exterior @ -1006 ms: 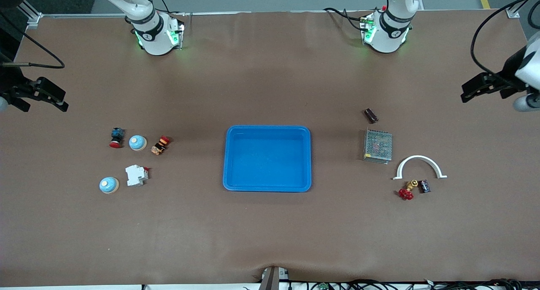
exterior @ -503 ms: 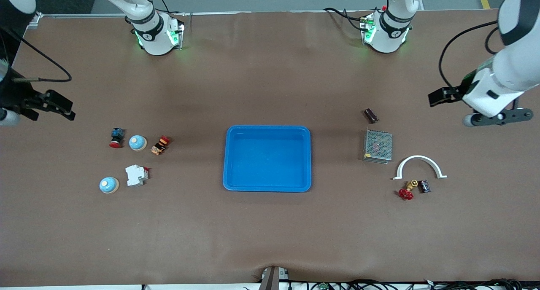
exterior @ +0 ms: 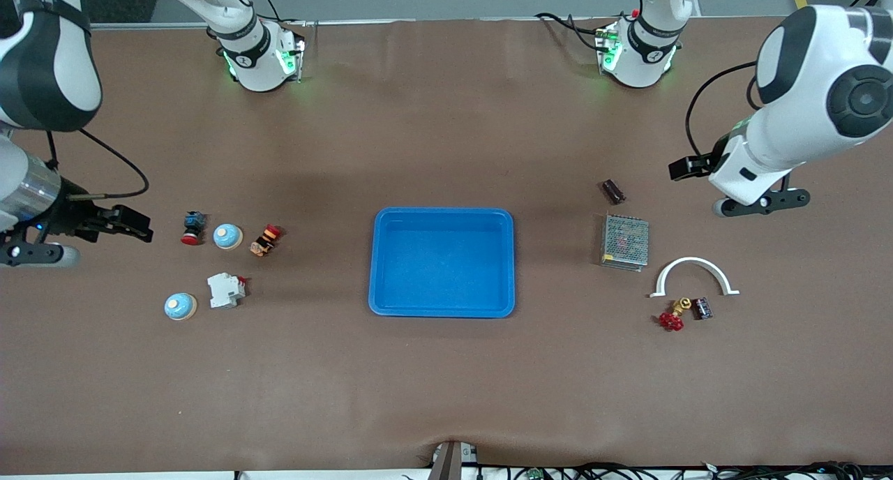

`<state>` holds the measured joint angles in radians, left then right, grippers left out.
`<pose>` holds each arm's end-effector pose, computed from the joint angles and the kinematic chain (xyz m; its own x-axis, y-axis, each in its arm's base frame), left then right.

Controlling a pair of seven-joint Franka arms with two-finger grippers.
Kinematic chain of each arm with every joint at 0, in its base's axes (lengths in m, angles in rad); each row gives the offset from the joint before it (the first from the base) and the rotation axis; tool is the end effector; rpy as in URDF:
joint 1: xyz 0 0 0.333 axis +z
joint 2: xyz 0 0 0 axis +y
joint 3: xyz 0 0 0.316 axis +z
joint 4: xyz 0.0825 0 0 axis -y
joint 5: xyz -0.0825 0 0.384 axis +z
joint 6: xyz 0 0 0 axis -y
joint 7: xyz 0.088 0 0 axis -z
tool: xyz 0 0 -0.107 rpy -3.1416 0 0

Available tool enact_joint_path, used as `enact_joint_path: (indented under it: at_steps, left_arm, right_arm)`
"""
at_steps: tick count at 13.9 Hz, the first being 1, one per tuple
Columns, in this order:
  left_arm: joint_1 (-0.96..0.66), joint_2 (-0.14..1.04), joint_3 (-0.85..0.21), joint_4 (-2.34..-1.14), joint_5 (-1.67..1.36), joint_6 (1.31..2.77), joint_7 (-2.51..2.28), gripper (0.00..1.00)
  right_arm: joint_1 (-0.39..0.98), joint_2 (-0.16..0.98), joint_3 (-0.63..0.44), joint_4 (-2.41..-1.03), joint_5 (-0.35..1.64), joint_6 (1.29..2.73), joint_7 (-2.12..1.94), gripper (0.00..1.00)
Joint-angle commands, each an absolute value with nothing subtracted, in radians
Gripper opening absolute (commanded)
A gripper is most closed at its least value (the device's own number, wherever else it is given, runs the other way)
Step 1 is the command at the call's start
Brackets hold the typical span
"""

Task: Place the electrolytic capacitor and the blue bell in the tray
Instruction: 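Reach the left gripper to the capacitor while the right gripper reaches a bell, then grasp the capacitor with the left gripper while the right gripper lowers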

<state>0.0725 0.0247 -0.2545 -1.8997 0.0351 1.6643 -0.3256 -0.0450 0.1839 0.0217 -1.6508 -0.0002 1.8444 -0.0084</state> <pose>0.5284 -0.0929 0.4657 0.9615 0.1435 -0.2344 0.1212 -0.9868 -0.1073 0.6200 -0.0154 0.5019 0.9998 -0.0152 0.0098 -0.0152 -0.9999 -0.0037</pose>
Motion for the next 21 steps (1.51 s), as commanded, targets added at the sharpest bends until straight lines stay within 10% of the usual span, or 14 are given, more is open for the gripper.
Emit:
enact_joint_path:
  at_steps: [1,12,21]
  left_arm:
    - [0.078,-0.021,-0.307,-2.008,0.029,1.736,-0.408,1.00]
    - [0.084,0.023,-0.325,-2.419,0.014,2.250,-0.549,1.00]
    - [0.077,0.210,-0.325,-2.505,0.014,2.581,-0.627,0.75]
  right_arm:
    - [-0.043,0.230,0.023,-1.635,0.005,1.862,-0.014,1.00]
    - [-0.077,0.396,0.023,-1.643,-0.009,2.019,-0.673,1.00]
    - [-0.156,0.526,0.021,-1.654,-0.009,2.121,-1.077,1.00]
